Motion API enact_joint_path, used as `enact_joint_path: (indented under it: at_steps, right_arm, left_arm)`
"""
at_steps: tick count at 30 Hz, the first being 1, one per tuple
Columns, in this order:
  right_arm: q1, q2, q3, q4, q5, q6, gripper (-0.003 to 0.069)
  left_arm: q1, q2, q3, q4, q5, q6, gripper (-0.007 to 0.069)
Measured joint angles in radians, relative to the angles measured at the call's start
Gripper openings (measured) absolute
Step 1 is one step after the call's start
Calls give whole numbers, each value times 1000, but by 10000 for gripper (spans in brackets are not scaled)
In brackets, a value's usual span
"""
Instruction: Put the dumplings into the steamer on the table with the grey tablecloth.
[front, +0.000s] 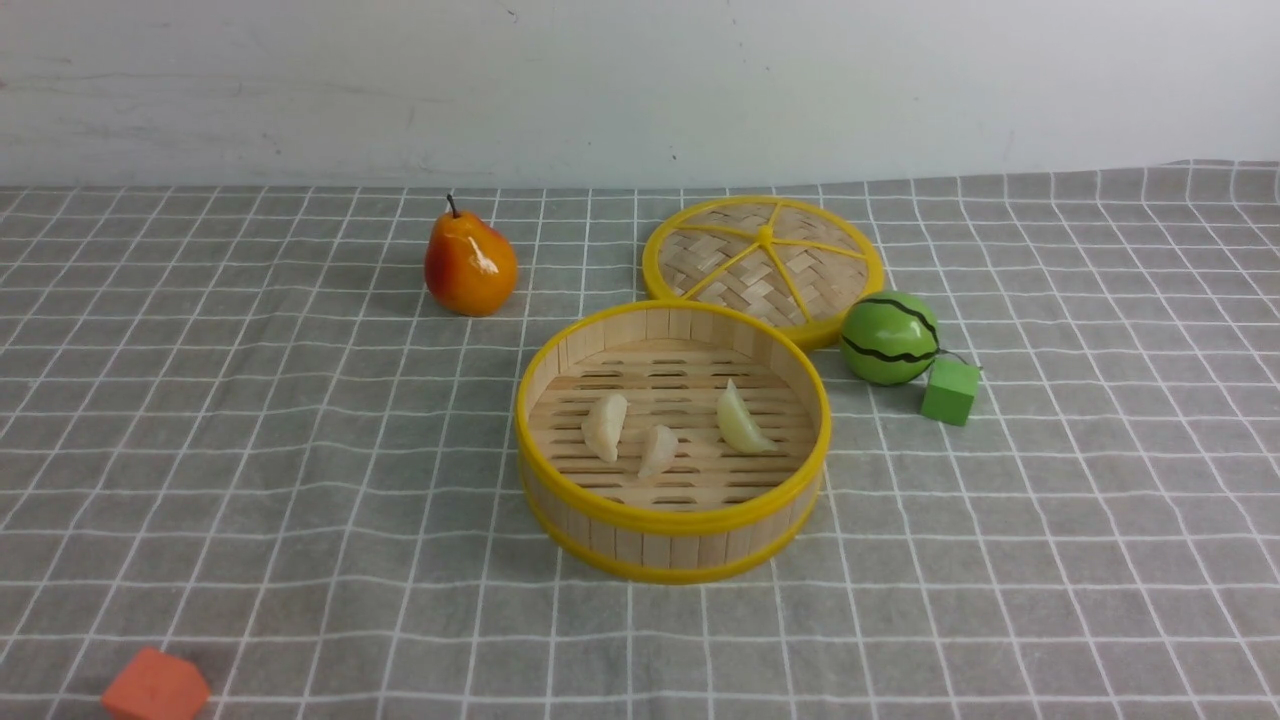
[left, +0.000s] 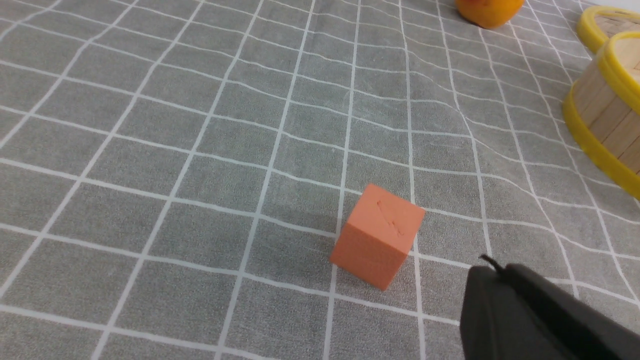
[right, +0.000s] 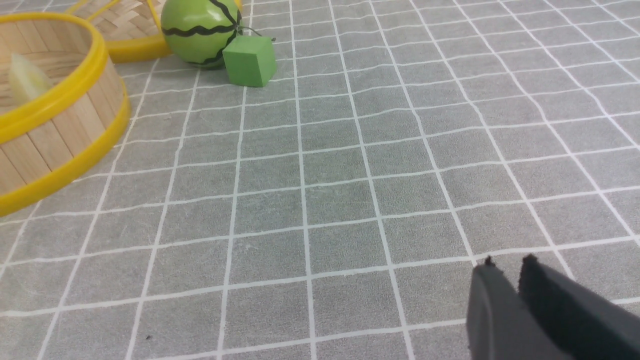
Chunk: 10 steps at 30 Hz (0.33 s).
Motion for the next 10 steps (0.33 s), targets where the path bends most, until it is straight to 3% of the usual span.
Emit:
enact_joint_path:
  at_steps: [10]
  right_arm:
    - [0, 0, 0, 0, 0, 0, 95]
  left_arm:
    - [0, 0, 0, 0, 0, 0, 11]
